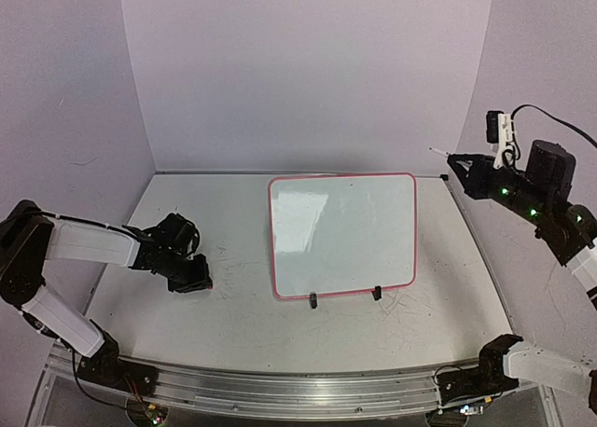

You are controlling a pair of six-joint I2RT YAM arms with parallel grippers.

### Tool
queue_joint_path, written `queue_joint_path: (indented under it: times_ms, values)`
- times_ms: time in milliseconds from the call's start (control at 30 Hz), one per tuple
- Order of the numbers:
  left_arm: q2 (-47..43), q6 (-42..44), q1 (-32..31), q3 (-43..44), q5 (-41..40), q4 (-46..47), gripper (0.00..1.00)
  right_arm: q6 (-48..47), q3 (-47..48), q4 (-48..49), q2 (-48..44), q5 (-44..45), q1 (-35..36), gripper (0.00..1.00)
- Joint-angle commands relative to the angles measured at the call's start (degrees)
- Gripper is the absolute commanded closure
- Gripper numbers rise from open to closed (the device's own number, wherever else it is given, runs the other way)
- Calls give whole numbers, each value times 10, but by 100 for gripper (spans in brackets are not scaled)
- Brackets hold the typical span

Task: Write a sentence on the whiteboard
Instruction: Place the pen cap at the center of the board, then hold the whiteboard at the center of the board.

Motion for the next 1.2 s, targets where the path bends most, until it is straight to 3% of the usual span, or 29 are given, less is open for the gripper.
queue_joint_path:
  times_ms: [0,367,600,800,1167]
  values:
    - [-27,-1,-2,-6,-16,4,79,8,-10,38,-17,47,0,100]
    - [-31,5,-2,-2,-22,4,66,-27,-37,69,-50,47,1,100]
    - [-36,10,-3,11,-25,1,57,1,-46,79,-41,24,0,100]
    - [-72,20,-2,22,-39,-5,51,13,-39,77,-27,-11,1,100]
    - [-154,30,11,30,-19,-10,44,44,-60,66,-46,12,0,99]
